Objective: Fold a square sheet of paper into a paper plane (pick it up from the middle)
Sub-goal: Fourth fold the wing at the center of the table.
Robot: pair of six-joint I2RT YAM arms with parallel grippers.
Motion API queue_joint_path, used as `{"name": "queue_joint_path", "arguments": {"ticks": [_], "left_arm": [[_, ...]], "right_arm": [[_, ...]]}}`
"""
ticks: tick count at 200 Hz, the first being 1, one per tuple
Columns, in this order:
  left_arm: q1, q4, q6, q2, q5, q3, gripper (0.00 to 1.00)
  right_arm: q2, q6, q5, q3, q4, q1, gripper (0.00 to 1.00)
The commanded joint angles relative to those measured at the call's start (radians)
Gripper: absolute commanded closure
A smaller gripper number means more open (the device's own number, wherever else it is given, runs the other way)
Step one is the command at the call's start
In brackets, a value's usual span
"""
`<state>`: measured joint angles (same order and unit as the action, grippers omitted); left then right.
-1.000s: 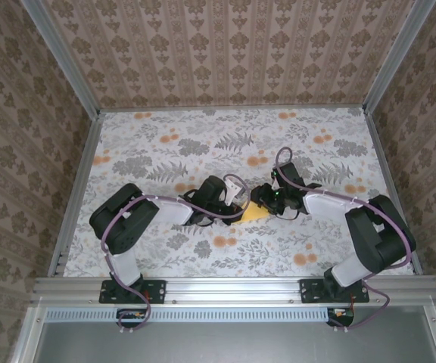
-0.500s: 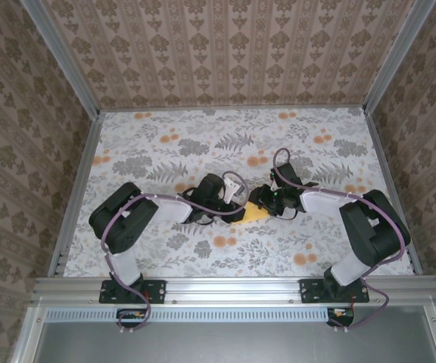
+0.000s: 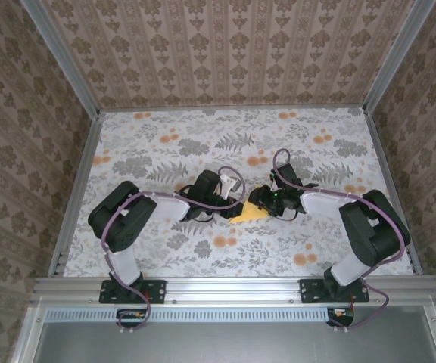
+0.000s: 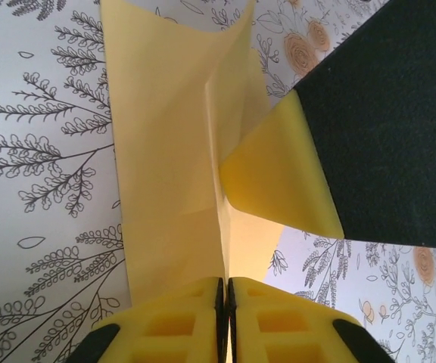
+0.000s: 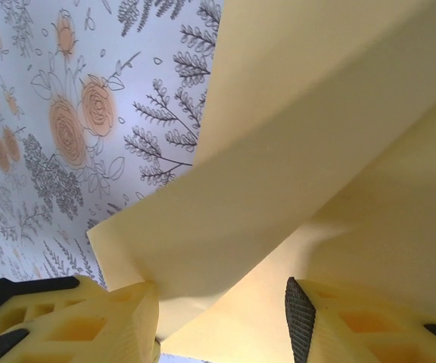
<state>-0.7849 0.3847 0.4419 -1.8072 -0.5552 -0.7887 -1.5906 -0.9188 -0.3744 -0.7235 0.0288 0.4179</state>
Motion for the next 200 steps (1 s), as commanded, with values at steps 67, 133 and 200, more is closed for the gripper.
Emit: {"name": "queue_joint_path", "arguments": {"ticks": [67, 133, 200], "left_arm": [[-0.005, -0.008, 0.035, -0.019, -0.026, -0.024, 0.85], [0.036, -0.073, 0.135, 0.094, 0.062, 0.002, 0.67], [0.044, -0.101, 0.242, 0.133, 0.079, 0.01, 0.7]], "right_arm": [[0.002, 0.014, 0.044, 0.008, 0.044, 0.002, 0.5], [-0.037, 0.034, 0.117, -0.034, 0.198, 0.004, 0.52], [-0.13, 0.1, 0.112, -0.113, 0.328, 0.004, 0.48]]}}
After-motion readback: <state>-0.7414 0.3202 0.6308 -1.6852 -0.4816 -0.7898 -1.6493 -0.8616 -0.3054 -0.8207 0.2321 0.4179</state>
